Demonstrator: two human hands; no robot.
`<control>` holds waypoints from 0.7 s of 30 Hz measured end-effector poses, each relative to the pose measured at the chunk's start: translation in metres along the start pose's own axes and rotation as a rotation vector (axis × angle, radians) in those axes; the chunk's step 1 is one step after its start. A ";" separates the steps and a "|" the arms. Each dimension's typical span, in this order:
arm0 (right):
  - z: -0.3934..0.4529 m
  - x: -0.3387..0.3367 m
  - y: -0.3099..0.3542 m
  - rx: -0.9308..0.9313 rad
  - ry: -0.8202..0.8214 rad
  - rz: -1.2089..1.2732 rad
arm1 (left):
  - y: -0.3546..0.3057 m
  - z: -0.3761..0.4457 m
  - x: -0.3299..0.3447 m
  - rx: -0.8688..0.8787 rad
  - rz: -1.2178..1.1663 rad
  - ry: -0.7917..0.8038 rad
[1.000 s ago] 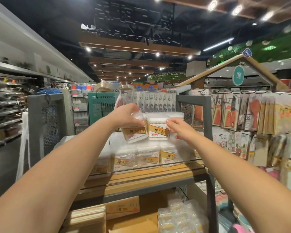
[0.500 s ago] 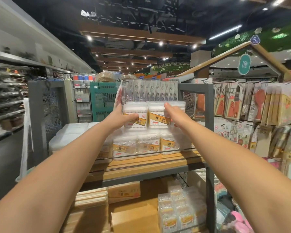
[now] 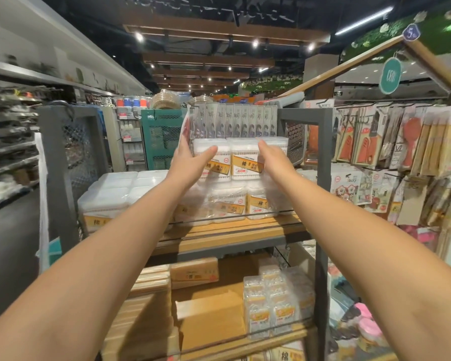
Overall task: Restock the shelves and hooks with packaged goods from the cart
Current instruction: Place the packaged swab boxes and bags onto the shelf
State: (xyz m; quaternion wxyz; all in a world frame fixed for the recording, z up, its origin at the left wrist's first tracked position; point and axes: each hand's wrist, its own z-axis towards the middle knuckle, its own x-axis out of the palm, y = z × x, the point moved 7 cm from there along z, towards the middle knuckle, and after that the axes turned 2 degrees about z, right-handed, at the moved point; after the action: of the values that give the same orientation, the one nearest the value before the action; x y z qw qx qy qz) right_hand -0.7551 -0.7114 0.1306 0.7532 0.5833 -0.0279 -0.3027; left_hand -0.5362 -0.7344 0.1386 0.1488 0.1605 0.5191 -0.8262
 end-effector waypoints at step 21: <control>-0.383 -0.265 -0.187 0.367 -0.439 -0.036 | -0.077 -0.322 0.274 0.182 -0.393 0.841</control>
State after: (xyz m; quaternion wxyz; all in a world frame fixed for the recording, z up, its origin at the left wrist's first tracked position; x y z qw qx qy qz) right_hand -0.8990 -0.2769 -0.0758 0.6055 0.6308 -0.2344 -0.4249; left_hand -0.7803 -0.4320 -0.0457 -0.2481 0.3925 0.4804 -0.7441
